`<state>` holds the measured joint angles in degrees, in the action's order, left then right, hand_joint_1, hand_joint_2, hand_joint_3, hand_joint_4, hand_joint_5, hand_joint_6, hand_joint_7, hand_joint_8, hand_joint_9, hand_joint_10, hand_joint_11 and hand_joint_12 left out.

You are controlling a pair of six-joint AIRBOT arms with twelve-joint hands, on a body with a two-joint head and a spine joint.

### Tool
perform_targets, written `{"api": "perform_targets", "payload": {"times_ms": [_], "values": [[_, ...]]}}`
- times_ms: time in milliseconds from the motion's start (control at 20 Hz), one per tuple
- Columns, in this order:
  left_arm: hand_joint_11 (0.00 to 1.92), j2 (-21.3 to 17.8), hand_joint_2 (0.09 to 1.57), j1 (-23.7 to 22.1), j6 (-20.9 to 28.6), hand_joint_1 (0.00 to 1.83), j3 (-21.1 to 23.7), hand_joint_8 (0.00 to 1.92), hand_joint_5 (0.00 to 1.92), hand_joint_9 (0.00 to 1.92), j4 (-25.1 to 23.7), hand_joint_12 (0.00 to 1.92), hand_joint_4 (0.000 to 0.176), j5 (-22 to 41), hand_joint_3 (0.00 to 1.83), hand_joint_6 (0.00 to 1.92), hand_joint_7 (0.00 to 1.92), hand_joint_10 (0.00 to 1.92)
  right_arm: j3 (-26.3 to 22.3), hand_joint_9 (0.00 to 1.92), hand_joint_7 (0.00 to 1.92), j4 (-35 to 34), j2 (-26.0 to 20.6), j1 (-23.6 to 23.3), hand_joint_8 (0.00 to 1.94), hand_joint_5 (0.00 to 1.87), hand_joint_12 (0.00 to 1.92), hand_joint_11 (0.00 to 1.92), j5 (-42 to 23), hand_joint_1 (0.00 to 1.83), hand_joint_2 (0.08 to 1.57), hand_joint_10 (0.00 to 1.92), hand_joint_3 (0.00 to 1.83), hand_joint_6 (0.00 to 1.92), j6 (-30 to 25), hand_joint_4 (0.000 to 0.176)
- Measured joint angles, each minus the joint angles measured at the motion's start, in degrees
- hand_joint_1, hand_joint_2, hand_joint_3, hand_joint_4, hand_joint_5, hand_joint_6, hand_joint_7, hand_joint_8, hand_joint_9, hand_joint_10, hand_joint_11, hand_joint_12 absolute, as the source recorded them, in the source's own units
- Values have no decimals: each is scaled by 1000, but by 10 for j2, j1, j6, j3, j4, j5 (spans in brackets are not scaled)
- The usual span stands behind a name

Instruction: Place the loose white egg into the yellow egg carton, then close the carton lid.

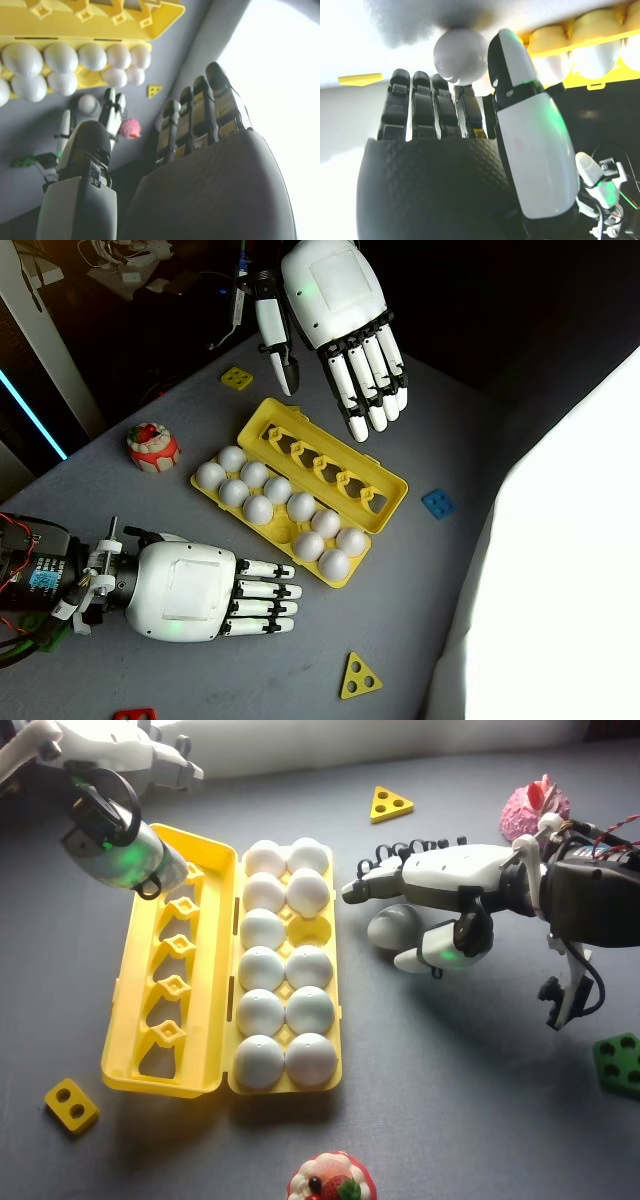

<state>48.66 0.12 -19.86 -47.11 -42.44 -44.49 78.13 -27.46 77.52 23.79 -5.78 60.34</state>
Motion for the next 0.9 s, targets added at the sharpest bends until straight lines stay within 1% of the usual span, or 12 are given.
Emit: {"api": "perform_targets", "payload": {"times_ms": [50,200,250,300,400,550,600,700,750,800,850,900], "values": [[0,0,1321,0,-9,428,0,4,75,80,0,332,38,2,1,5,87,5,3,0,0,0,1,1,0,214,0,0,-3,1079,1233,0,0,182,0,0],[0,0,1323,5,-14,423,-7,10,92,93,4,419,29,5,1,7,110,7,9,0,0,-2,3,4,0,124,0,0,-5,1078,1232,0,0,457,0,0],[0,0,1323,7,-15,405,-11,3,98,86,3,390,32,6,1,6,101,3,11,0,0,-2,4,4,0,107,0,0,-4,1066,1239,0,0,544,0,0],[0,0,1329,9,-18,394,-13,2,98,87,0,423,33,7,2,4,101,2,11,0,0,-2,4,4,0,160,0,0,-4,1065,1228,0,0,592,0,0],[0,0,1330,17,-25,391,-13,1,98,88,0,430,33,9,3,3,101,2,11,0,0,-2,5,8,0,170,0,0,-8,1065,1225,0,0,602,0,0],[0,0,1325,27,-28,410,-13,5,88,97,0,420,30,10,0,1,119,5,11,0,71,-2,6,12,9,390,0,0,-3,1005,1245,0,0,739,0,0],[0,0,1329,30,-29,401,-13,1,78,85,-1,377,30,13,1,1,111,4,12,0,99,-5,6,12,7,456,0,0,-6,1026,1222,0,0,722,0,0],[0,0,1331,32,-29,384,-15,6,99,88,3,365,34,13,1,4,111,5,13,6,132,-6,6,12,3,578,0,0,-18,1028,1195,2,0,701,0,0],[0,0,1327,31,-29,400,-15,5,93,91,1,365,36,13,0,1,114,5,13,12,143,-7,6,12,6,589,0,0,-19,1011,1199,4,0,701,0,0],[0,0,1322,31,-29,393,-15,4,100,100,-1,415,36,13,0,3,120,6,13,11,140,-7,6,12,4,582,0,0,-21,1006,1198,4,0,700,0,0],[0,0,1320,31,-29,405,-14,1,92,94,0,389,40,13,0,2,113,2,13,1,130,-9,6,12,2,558,0,0,-21,997,1201,0,0,738,0,0],[0,0,1325,31,-29,392,-14,3,87,97,0,384,37,13,0,0,118,3,13,4,134,-9,6,12,4,554,0,0,-21,973,1204,2,0,750,0,0]]}}
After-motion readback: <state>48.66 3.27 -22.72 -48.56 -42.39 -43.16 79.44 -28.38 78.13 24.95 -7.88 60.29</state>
